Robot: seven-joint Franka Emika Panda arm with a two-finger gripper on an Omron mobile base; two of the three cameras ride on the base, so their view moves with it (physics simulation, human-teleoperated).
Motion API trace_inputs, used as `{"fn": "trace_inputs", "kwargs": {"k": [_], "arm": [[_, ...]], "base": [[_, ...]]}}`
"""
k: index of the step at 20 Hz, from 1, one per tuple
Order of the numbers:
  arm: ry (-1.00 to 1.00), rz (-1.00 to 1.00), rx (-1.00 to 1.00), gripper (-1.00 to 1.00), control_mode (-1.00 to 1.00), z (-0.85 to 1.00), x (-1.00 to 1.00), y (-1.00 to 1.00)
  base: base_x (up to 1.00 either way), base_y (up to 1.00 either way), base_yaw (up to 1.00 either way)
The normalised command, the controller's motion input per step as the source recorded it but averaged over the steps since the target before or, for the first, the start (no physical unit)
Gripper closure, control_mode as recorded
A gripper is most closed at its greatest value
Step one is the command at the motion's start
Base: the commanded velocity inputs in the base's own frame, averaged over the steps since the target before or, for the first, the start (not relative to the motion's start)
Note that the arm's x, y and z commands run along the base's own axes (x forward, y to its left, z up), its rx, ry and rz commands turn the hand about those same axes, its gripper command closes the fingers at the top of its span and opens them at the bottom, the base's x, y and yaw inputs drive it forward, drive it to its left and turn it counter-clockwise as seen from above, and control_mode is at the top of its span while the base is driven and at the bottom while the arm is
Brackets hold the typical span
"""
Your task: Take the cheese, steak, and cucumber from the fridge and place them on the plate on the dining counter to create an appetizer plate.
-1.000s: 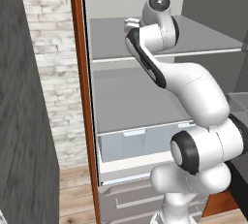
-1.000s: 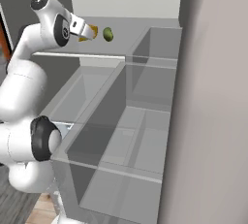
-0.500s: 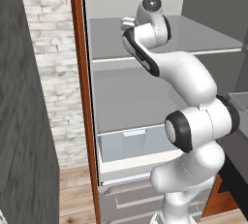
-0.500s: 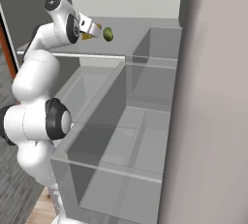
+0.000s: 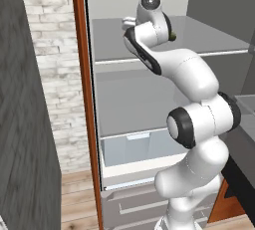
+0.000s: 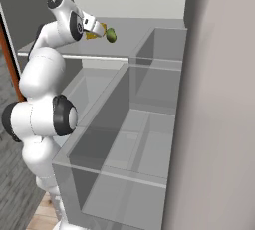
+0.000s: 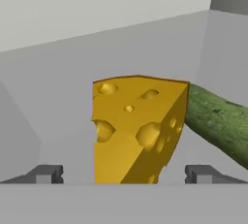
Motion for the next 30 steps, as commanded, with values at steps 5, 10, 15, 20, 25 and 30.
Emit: {"fn": "trace_inputs", "kwargs": {"k": [5, 10, 15, 20, 25, 30], "arm": [[-0.02, -0.02, -0.08, -1.0, -1.0, -0.21, 0.11, -0.03], [-0.06, -0.01, -0.05, -1.0, -1.0, -0.14, 0.19, -0.25], [-0.03, -0.04, -0.01, 1.0, -1.0, -0.16, 0.01, -0.25], [0.0, -0.08, 0.0, 1.0, -1.0, -0.27, -0.01, -0.08], [0.01, -0.01, 0.0, 1.0, -1.0, -0.06, 0.02, 0.03], [0.0, 0.02, 0.0, 1.0, -1.0, -0.26, -0.57, 0.39]], "base": [[0.0, 0.0, 0.0], [0.0, 0.0, 0.0], [0.0, 0.0, 0.0], [0.0, 0.0, 0.0], [0.0, 0.0, 0.0], [0.0, 0.0, 0.0]]}}
